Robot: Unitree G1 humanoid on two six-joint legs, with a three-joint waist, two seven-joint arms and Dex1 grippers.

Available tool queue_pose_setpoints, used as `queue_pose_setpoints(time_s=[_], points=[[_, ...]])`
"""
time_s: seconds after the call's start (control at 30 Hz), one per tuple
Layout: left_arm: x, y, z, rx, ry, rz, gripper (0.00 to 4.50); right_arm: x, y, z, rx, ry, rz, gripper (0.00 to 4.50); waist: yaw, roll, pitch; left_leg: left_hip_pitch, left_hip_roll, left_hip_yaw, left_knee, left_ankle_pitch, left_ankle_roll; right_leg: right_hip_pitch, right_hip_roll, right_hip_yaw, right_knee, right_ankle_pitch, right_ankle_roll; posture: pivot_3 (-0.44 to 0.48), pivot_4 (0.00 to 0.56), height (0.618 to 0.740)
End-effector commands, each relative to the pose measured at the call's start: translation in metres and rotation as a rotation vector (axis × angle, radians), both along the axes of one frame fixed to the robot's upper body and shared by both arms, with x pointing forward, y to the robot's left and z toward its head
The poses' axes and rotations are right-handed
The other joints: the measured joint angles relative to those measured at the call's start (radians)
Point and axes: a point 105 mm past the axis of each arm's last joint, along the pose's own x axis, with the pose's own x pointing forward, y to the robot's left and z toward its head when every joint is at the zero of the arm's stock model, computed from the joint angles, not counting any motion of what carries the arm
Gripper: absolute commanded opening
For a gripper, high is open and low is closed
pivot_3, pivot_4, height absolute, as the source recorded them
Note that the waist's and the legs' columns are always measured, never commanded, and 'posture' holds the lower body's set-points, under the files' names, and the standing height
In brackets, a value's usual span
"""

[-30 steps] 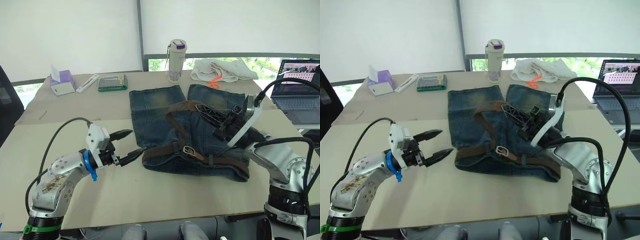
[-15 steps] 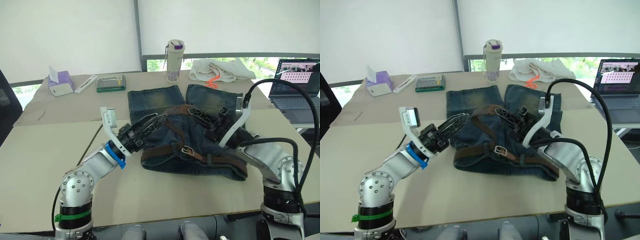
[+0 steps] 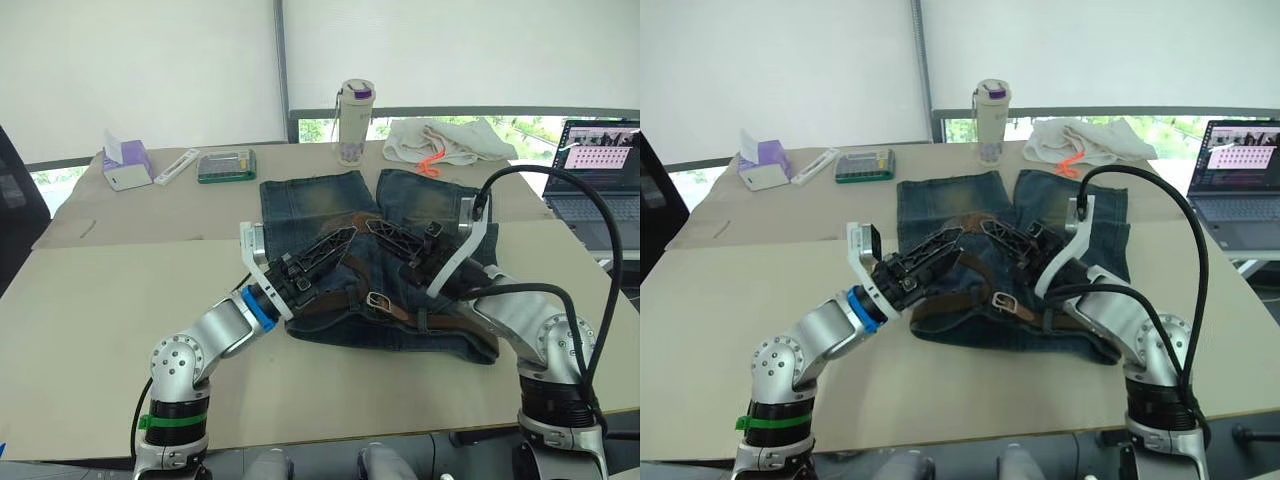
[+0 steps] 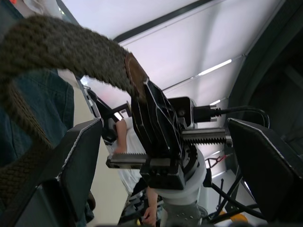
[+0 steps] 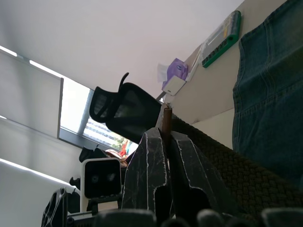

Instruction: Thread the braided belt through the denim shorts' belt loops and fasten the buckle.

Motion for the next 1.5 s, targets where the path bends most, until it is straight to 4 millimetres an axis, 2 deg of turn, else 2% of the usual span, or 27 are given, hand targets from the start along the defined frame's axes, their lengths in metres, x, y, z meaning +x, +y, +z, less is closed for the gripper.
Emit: queue_pose_setpoints(time_s=[0.03, 0.2, 0.4, 0.87, 1.23, 1.5], points=[[0.005, 0.004, 0.007, -0.053, 0.006, 0.022, 4.46, -0.012, 0.003, 0.018, 0.041, -0.092, 0.048, 0.00, 0.000, 0.000, 0.000, 0.000, 0.000, 0.000, 0.000, 0.000, 0.000, 0.000, 0.000, 0.000, 0.000, 0.000, 0.000, 0.000, 0.150, 0.740], [0.016, 0.007, 0.001, -0.063, 0.039, 0.055, 4.46, -0.020, 0.004, 0.014, 0.023, -0.094, 0.087, 0.00, 0.001, 0.000, 0.000, 0.000, 0.000, 0.000, 0.000, 0.000, 0.000, 0.000, 0.000, 0.000, -0.001, 0.000, 0.000, 0.000, 0.150, 0.740], [0.010, 0.011, -0.003, -0.070, 0.004, 0.000, 4.46, -0.032, 0.000, 0.009, -0.014, -0.089, 0.167, 0.00, 0.001, 0.000, 0.000, 0.000, 0.000, 0.000, 0.000, 0.000, 0.000, 0.000, 0.000, 0.000, -0.001, 0.000, 0.000, 0.000, 0.150, 0.740], [0.011, 0.016, -0.004, -0.106, -0.018, -0.022, 4.46, -0.038, -0.013, 0.002, -0.065, -0.072, 0.198, 0.00, 0.003, -0.001, 0.000, -0.001, 0.000, 0.000, 0.000, 0.000, 0.000, 0.000, 0.000, 0.000, -0.002, -0.003, 0.005, 0.000, 0.150, 0.740], [0.006, 0.024, -0.012, -0.096, -0.011, -0.037, 4.46, -0.032, -0.033, -0.006, -0.095, -0.029, 0.171, 0.00, 0.002, -0.001, 0.001, -0.001, 0.000, 0.000, -0.001, 0.000, 0.000, 0.000, 0.000, 0.000, -0.002, -0.004, 0.006, 0.000, 0.150, 0.740], [0.000, 0.027, -0.018, -0.078, -0.013, -0.067, 4.46, -0.032, -0.037, -0.011, -0.109, -0.006, 0.177, 0.00, 0.002, -0.001, 0.001, -0.001, 0.000, 0.000, -0.001, 0.000, 0.000, 0.000, 0.000, 0.000, -0.003, -0.004, 0.007, 0.000, 0.150, 0.740]])
